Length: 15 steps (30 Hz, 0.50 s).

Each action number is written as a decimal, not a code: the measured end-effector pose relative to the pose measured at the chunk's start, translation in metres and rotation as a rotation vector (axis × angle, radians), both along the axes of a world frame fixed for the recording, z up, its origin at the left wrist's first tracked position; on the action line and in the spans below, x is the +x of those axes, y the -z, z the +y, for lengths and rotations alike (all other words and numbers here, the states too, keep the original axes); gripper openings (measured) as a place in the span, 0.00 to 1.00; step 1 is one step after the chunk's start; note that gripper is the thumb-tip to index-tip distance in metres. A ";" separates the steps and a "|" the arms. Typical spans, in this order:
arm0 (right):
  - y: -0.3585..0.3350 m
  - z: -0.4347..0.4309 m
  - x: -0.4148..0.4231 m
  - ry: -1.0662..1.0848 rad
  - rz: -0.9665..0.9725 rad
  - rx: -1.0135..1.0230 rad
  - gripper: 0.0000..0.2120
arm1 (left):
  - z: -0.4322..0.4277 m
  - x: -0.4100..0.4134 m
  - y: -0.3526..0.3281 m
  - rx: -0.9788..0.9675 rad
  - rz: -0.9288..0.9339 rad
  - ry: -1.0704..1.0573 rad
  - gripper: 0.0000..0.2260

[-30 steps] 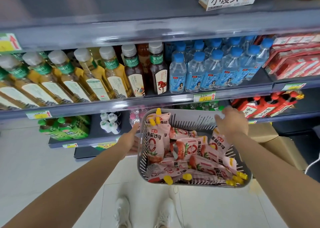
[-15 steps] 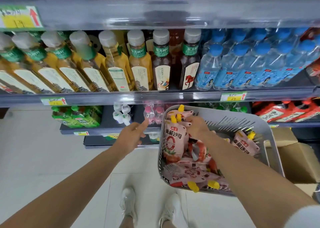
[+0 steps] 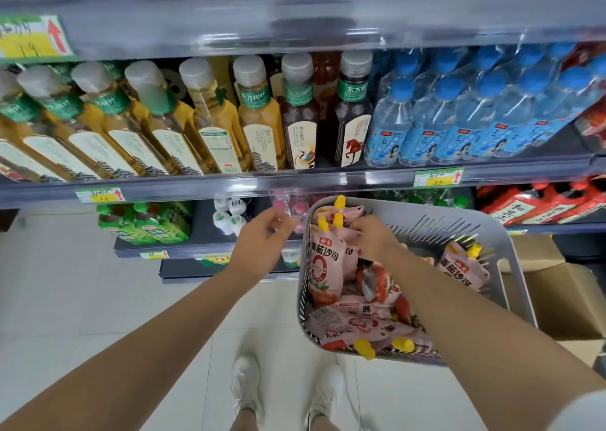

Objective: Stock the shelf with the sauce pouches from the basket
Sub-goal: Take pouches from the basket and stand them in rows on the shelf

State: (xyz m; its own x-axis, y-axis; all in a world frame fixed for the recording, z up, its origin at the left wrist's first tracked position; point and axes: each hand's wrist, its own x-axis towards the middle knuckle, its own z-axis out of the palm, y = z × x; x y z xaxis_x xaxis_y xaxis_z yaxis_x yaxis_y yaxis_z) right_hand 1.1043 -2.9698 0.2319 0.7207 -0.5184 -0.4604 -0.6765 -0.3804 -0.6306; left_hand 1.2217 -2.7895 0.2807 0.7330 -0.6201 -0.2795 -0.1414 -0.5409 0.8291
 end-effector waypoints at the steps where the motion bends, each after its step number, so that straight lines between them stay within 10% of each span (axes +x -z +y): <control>1: -0.004 0.000 -0.001 -0.011 -0.018 -0.003 0.14 | -0.002 -0.001 -0.002 0.001 -0.081 0.060 0.09; 15: -0.090 -0.048 -0.054 -0.027 -0.041 -0.320 0.12 | -0.063 -0.029 0.017 0.385 -0.736 0.775 0.27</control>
